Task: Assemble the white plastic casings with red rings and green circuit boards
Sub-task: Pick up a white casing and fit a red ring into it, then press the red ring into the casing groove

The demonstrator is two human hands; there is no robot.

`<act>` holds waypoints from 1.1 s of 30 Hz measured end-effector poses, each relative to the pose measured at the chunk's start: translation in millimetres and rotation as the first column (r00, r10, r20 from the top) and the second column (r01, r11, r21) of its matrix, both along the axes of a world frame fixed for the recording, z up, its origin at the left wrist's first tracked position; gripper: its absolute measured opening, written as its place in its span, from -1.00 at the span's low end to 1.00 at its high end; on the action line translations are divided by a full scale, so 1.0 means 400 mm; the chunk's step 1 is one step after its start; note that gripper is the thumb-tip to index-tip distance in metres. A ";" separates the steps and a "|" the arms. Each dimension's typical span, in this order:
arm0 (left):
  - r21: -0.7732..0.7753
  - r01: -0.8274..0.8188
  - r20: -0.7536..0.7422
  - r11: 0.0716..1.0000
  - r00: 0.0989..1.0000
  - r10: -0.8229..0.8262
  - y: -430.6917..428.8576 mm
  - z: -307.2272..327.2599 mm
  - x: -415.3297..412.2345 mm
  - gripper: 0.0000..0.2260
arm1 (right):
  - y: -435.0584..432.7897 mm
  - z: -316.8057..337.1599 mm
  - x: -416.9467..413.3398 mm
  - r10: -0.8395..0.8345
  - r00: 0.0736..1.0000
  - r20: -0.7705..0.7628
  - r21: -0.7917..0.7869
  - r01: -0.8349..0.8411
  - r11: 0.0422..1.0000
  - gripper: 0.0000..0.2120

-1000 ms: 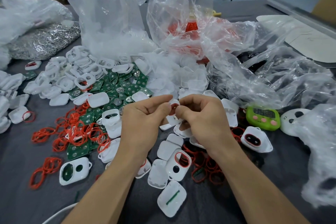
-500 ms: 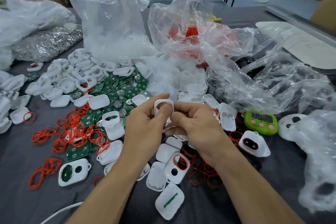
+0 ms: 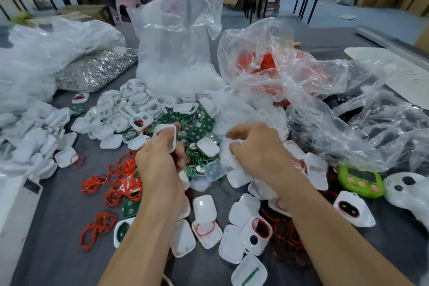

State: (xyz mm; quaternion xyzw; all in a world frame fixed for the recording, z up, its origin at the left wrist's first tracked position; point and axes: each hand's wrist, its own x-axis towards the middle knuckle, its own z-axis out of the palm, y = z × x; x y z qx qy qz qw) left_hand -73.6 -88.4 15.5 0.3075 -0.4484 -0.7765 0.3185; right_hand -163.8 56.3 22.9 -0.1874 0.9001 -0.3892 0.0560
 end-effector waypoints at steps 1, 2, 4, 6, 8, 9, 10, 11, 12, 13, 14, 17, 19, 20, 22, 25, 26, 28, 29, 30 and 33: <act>0.021 0.009 -0.012 1.000 1.000 -0.009 -0.005 0.001 0.001 -0.77 | -0.038 0.007 -0.013 0.037 0.999 -0.004 0.039 -0.037 0.999 -0.70; 0.032 0.018 -0.010 0.999 1.000 -0.018 -0.008 0.002 0.002 -0.72 | -0.073 0.013 -0.024 0.073 0.997 -0.015 0.081 -0.072 0.994 -0.65; 0.022 0.040 0.004 0.999 0.999 -0.040 -0.009 0.004 0.002 -0.73 | -0.130 0.019 -0.042 0.147 0.988 -0.038 0.189 -0.138 0.972 -0.59; 0.002 0.080 -0.001 0.997 0.997 -0.080 -0.007 0.006 0.000 -0.79 | -0.162 0.019 -0.052 0.222 0.974 -0.053 0.318 -0.194 0.928 -0.61; -0.024 0.123 -0.001 0.992 0.992 -0.123 -0.007 0.008 0.003 -0.82 | -0.165 0.021 -0.054 0.247 0.966 -0.074 0.378 -0.202 0.903 -0.73; -0.039 0.145 -0.003 0.989 0.989 -0.145 -0.009 0.008 0.005 -0.83 | -0.156 0.024 -0.054 0.237 0.968 -0.083 0.362 -0.192 0.912 -0.75; -0.053 0.166 -0.003 0.985 0.986 -0.166 -0.009 0.009 0.007 -0.83 | -0.142 0.029 -0.055 0.209 0.973 -0.096 0.319 -0.169 0.932 -0.72; -0.064 0.187 0.005 0.980 0.982 -0.187 -0.008 0.009 0.007 -0.84 | -0.118 0.036 -0.060 0.172 0.979 -0.106 0.269 -0.139 0.953 -0.67; -0.069 0.218 0.020 0.973 0.976 -0.217 -0.006 0.009 0.008 -0.83 | -0.088 0.042 -0.065 0.135 0.984 -0.117 0.226 -0.106 0.968 -0.64; -0.054 0.269 0.035 0.962 0.963 -0.267 0.000 0.010 0.008 -0.82 | -0.053 0.051 -0.069 0.098 0.986 -0.133 0.205 -0.070 0.976 -0.64; -0.013 0.337 0.046 0.942 0.941 -0.336 0.008 0.011 0.008 -0.81 | -0.017 0.062 -0.074 0.059 0.986 -0.154 0.199 -0.028 0.980 -0.65; 0.134 0.549 0.022 0.825 0.831 -0.556 0.048 0.016 0.008 -0.81 | 0.088 0.115 -0.086 -0.110 0.951 -0.289 0.119 0.150 0.982 -0.69; 0.113 0.610 0.036 0.784 0.786 -0.617 0.080 0.012 0.007 -0.82 | 0.161 0.159 -0.105 -0.299 0.863 -0.407 -0.005 0.325 0.946 -0.66; 0.099 0.621 0.048 0.777 0.777 -0.627 0.094 0.011 0.006 -0.82 | 0.199 0.177 -0.123 -0.414 0.810 -0.415 -0.091 0.415 0.905 -0.67; 0.107 0.634 0.063 0.765 0.764 -0.642 0.120 0.012 -0.004 -0.80 | 0.274 0.197 -0.177 -0.607 0.727 -0.322 -0.172 0.586 0.792 -0.70; 0.185 0.652 0.041 0.736 0.743 -0.668 0.150 0.017 -0.040 -0.79 | 0.323 0.151 -0.246 -0.576 0.796 -0.186 0.270 0.605 0.749 -0.75; 0.209 0.648 0.034 0.732 0.744 -0.668 0.158 0.018 -0.054 -0.78 | 0.322 0.129 -0.252 -0.507 0.846 -0.164 0.406 0.526 0.747 -0.75; 0.209 0.640 0.037 0.740 0.751 -0.659 0.166 0.007 -0.073 -0.79 | 0.317 0.096 -0.262 -0.391 0.916 -0.092 0.510 0.381 0.771 -0.75; 0.186 0.636 0.050 0.749 0.755 -0.654 0.166 -0.002 -0.078 -0.79 | 0.315 0.085 -0.272 -0.327 0.941 -0.090 0.541 0.322 0.777 -0.75; 0.163 0.633 0.062 0.757 0.759 -0.649 0.163 -0.011 -0.079 -0.79 | 0.309 0.085 -0.269 -0.271 0.960 -0.076 0.559 0.266 0.786 -0.75; 0.160 0.626 0.059 0.763 0.766 -0.640 0.144 -0.035 -0.080 -0.80 | 0.313 0.089 -0.281 -0.186 0.982 -0.016 0.620 0.156 0.769 -0.79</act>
